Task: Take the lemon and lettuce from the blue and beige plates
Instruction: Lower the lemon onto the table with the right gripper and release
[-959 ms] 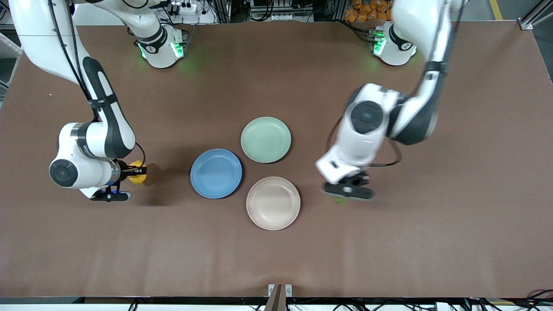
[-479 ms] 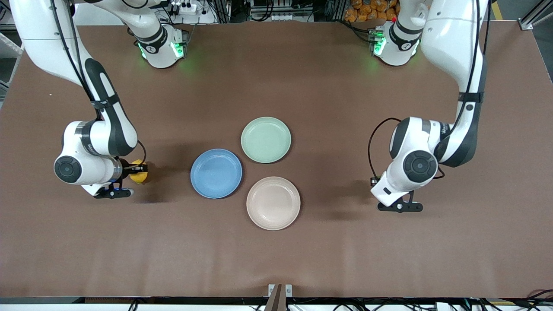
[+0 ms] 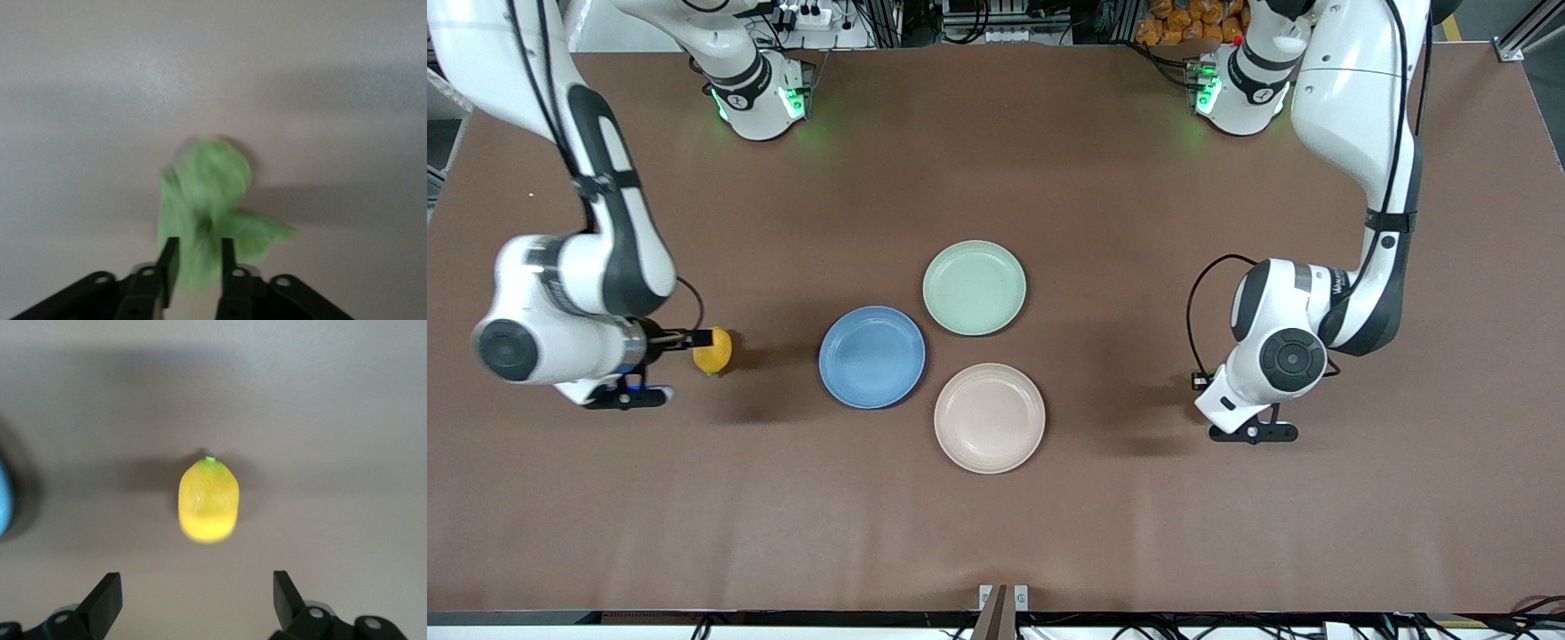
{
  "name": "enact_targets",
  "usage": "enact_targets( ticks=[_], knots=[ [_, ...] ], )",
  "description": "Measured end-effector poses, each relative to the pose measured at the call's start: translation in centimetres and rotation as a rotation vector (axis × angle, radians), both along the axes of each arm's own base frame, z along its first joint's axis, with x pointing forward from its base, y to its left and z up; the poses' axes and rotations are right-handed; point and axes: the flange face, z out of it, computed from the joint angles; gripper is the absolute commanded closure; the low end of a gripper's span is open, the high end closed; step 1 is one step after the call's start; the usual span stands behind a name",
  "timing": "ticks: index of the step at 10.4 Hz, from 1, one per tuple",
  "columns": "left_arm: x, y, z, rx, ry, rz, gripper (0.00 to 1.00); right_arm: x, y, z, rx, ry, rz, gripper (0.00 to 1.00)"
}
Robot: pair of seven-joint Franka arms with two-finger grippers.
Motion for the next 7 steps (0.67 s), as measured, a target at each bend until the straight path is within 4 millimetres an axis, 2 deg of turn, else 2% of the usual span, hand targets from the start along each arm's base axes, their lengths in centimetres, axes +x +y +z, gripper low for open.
enact_targets(
  ticks=[1,2,4,6,7],
  knots=[
    [0.5,0.1,1.3,-0.008,-0.024,0.002,0.00,0.5,0.0,4.8,0.001,-0.001,-0.001,0.00],
    [1.0,0.2,3.7,-0.020,-0.063,0.006,0.00,0.6,0.1,9.1,0.002,-0.031,-0.002,0.00],
    [1.4,1.6,12.1,-0.055,-0.149,0.030,0.00,-0.9,-0.4,16.8,0.005,-0.134,-0.010,0.00],
    [-0.5,2.9,21.0,-0.083,-0.193,0.047,0.00,-3.8,-2.2,23.4,0.007,-0.219,-0.039,0.00],
    [-1.8,3.6,25.0,-0.096,-0.209,0.053,0.00,-5.3,-3.1,26.0,0.008,-0.255,-0.053,0.00]
  ],
)
